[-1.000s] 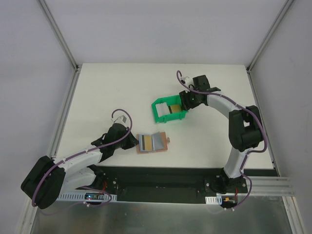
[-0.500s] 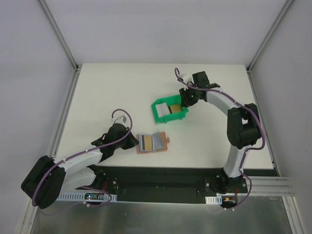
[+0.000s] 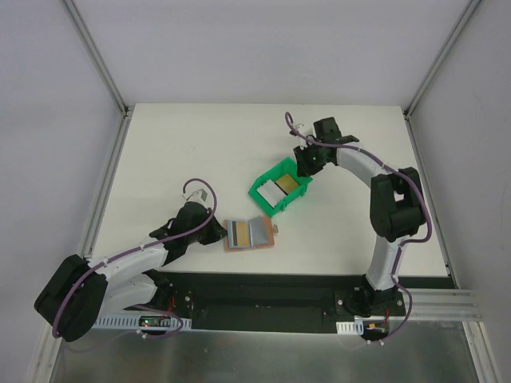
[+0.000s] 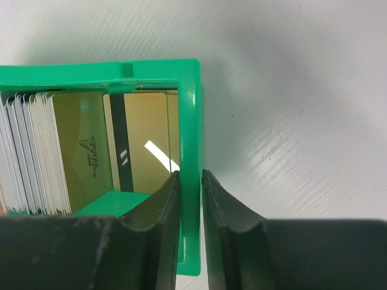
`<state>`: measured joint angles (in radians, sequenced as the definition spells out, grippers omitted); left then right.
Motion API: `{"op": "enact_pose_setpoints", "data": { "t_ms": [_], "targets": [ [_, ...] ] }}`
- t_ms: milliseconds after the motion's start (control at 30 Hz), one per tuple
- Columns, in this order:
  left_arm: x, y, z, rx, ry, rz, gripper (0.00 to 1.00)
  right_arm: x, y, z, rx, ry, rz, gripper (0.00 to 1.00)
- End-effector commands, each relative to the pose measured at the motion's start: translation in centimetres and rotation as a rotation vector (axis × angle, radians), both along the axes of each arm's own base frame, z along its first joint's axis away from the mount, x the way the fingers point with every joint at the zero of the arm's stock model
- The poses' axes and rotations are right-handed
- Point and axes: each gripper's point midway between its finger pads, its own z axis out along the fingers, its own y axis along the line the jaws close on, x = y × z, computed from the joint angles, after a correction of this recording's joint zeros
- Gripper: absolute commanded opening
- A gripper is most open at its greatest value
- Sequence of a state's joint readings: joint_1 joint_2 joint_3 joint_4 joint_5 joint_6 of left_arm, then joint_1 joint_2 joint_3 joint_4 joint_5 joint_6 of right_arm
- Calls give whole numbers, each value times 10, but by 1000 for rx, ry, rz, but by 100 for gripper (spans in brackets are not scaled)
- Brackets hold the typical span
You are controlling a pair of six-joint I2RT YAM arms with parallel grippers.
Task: Put the credit cards into the card holder
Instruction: Pick up the credit card from the storage box.
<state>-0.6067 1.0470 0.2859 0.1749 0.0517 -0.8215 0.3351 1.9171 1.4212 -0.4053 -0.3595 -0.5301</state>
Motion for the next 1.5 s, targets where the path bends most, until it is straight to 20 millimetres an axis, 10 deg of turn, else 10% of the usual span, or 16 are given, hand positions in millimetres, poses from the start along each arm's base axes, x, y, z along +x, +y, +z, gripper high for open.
{"op": "enact_pose_setpoints", "data": {
  "t_ms": [0, 867, 1067, 1467],
  "targets": [
    [4, -2, 6, -2, -9, -9, 0, 11, -9, 11, -20, -5, -126, 20],
    [6, -6, 9, -6, -11, -23, 0, 4, -13, 13, 52, 30, -366, 19],
    [7, -7, 12, -8, -20, -35, 0, 10, -14, 28, 60, -13, -362, 50],
    [9, -15, 16, -19, -11, -59, 0, 14, 0, 98, 190, -119, -336, 70]
  ]
}}
